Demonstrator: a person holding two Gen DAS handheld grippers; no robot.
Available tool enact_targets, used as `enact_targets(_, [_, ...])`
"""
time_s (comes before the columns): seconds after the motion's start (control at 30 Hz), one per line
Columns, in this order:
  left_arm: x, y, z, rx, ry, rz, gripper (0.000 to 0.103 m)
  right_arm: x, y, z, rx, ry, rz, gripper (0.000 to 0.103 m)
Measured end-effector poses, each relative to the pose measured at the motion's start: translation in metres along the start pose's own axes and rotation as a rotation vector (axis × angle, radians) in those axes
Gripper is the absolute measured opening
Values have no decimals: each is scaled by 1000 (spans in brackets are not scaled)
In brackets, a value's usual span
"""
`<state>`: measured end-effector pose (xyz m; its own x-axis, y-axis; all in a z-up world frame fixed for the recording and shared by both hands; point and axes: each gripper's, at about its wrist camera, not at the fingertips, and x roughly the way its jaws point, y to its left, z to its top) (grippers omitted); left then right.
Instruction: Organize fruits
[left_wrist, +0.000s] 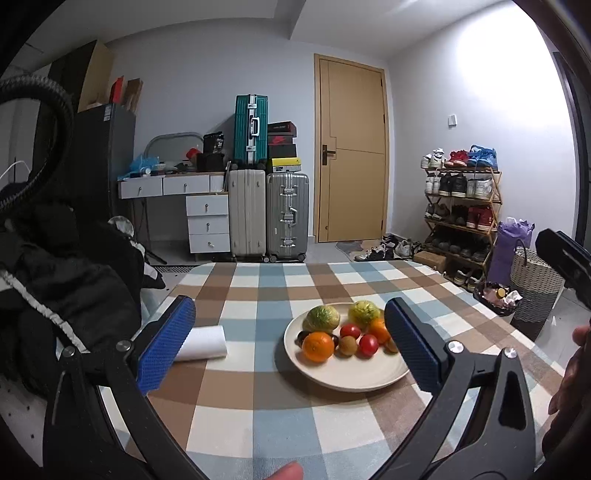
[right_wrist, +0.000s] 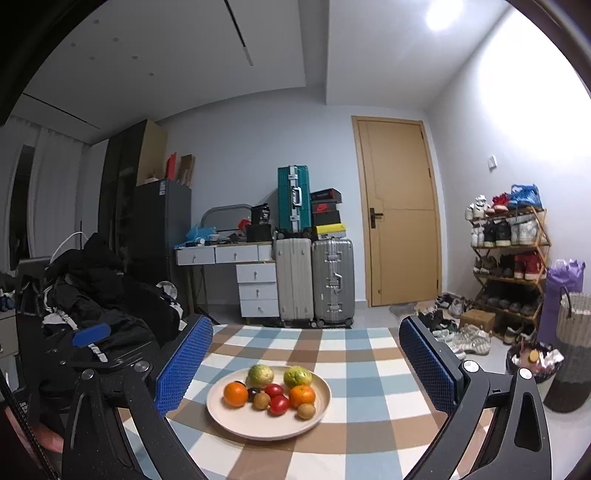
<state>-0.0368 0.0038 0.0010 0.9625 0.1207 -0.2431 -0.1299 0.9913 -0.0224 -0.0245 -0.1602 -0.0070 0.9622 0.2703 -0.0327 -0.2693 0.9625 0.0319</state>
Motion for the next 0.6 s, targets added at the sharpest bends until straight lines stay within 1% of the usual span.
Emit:
enact_targets(0.1, [13,8,-15,-14,18,9,102,6,-4,-14,-30,-9,-1,103])
enact_targets(0.17, [20,13,-24,-22,20,3,102,12,-5,-23,-42,17,-4,103])
enact_targets(0.27, [27,18,-34,-17,11,13,102,23,-8,-36,-29,64,8,103])
enact_targets(0.37, [33,20,-41,-18,21,14,102,31,-8,-47,-29,96,15,103])
enact_targets(0.47, [46,21,-47,-13,66,-5,102,41,-6,-53,-42,135,32,103])
enact_targets(0.53, [53,20,-46,-3,82,13,102,47,-6,-55,-42,160,41,103])
enact_targets(0.6, [55,19,-48,8,77,34,102,55,-5,-58,-40,191,42,103])
